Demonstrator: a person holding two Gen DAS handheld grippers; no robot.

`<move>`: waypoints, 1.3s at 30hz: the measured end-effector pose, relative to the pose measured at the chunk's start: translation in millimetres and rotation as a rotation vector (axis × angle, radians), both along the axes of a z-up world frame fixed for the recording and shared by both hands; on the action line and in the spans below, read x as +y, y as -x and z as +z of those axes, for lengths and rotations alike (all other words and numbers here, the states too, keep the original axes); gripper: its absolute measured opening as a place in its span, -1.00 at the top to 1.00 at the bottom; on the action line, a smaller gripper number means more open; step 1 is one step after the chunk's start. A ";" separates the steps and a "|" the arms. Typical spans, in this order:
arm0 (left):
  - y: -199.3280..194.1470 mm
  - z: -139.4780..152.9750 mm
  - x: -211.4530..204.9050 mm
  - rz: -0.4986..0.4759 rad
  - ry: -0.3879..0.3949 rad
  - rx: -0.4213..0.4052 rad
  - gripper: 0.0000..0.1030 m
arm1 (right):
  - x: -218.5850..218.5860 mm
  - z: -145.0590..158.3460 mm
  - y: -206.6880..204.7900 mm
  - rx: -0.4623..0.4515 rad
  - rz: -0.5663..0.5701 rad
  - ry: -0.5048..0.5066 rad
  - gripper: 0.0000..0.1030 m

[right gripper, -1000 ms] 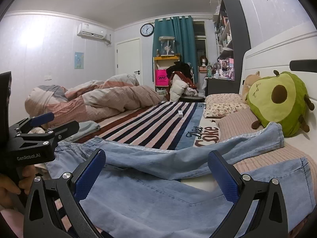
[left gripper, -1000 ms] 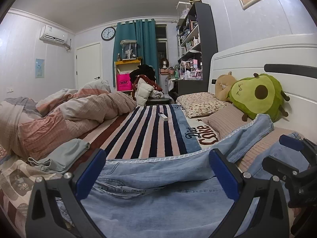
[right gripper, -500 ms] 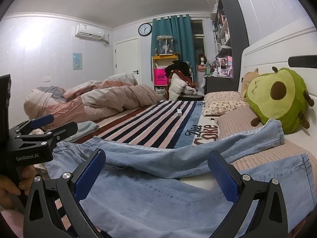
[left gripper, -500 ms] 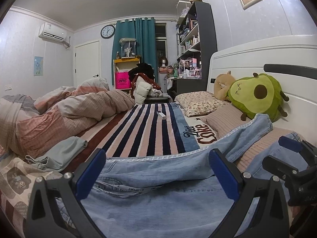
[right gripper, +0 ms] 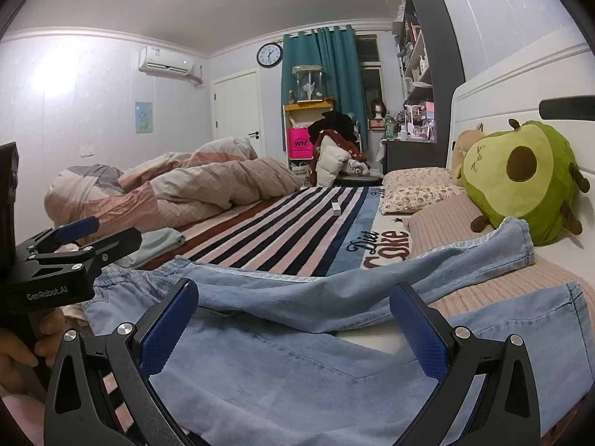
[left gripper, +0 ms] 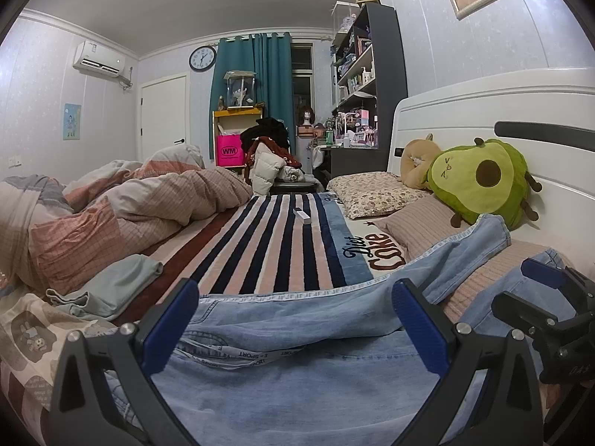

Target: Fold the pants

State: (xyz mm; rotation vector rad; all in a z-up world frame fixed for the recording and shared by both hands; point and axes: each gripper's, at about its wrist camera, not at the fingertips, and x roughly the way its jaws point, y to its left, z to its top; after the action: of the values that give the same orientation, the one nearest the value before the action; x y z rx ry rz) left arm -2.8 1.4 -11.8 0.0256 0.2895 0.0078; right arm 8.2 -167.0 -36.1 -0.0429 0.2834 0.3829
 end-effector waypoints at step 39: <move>6.6 -10.5 49.2 0.025 0.052 0.070 -0.99 | -48.6 -8.3 12.1 0.059 -0.148 -0.084 -0.99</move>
State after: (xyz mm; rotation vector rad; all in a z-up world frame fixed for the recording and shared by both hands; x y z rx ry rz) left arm -9.5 50.6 -22.3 -0.0290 0.3597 0.0238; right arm -4.0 -215.6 -44.4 0.0719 0.3268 0.2487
